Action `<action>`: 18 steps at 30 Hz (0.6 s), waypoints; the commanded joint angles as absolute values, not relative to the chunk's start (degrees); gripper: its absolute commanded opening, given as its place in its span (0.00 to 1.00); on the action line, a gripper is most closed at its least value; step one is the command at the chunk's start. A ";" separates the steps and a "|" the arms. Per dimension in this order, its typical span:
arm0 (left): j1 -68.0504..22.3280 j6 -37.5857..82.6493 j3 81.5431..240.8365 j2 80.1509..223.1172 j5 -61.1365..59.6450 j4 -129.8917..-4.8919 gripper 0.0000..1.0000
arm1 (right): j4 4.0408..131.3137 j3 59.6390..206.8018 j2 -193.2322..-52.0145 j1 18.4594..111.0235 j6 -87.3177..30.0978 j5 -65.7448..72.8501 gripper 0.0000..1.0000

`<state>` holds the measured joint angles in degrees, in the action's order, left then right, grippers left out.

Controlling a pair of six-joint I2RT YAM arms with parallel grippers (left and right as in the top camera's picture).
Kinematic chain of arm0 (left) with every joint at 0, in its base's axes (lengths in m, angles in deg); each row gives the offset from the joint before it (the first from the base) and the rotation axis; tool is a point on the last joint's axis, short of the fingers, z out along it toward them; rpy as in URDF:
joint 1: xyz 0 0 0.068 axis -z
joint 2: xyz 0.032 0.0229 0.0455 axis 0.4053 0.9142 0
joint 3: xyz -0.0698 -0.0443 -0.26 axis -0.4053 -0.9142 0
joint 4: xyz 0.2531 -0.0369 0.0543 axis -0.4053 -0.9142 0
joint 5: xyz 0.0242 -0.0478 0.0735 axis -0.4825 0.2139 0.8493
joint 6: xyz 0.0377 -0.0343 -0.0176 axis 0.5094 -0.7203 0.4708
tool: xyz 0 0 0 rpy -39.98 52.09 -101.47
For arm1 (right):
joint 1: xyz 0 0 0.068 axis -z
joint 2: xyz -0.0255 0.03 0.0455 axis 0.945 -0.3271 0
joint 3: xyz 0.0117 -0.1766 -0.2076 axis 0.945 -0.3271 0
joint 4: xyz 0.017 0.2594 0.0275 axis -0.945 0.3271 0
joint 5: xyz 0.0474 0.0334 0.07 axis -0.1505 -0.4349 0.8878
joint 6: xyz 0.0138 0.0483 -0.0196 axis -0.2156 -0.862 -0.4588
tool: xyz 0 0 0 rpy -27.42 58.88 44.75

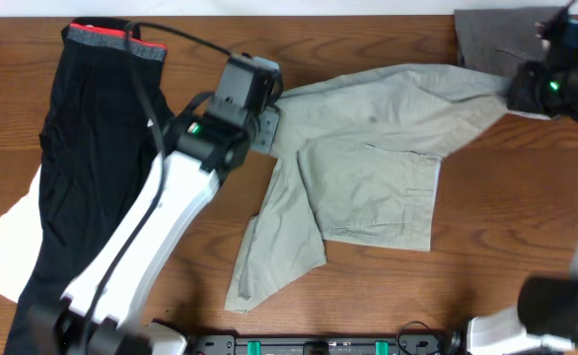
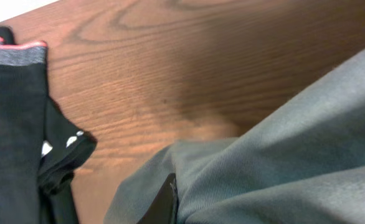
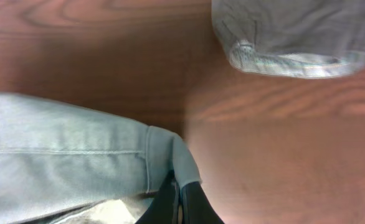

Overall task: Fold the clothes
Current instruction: 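Pull the shorts' left side outward with the left gripper to spread them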

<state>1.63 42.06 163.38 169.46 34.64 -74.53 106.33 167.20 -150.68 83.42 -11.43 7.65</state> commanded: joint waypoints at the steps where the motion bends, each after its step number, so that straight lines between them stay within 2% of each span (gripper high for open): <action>1: -0.36 41.54 164.32 175.16 36.56 -70.33 0.06 | 102.35 167.00 -158.00 82.78 -11.17 7.80 0.01; 11: -1.52 41.56 164.32 191.67 36.56 -47.78 0.06 | 82.77 167.00 -178.33 82.06 -11.39 12.96 0.01; 13: -1.63 42.13 164.32 193.96 36.59 -44.15 0.15 | 79.62 167.00 -180.99 81.95 -12.13 13.12 0.01; 15: -1.82 43.09 164.32 195.73 36.59 -42.44 0.32 | 77.83 167.00 -182.83 81.95 -12.37 13.16 0.01; 18: -2.83 44.60 164.32 196.21 36.61 -43.60 0.45 | 76.98 167.00 -184.25 82.08 -12.33 13.12 0.01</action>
<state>-1.41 43.20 163.44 195.95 35.41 -43.21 77.37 166.83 -183.57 82.30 -11.54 11.87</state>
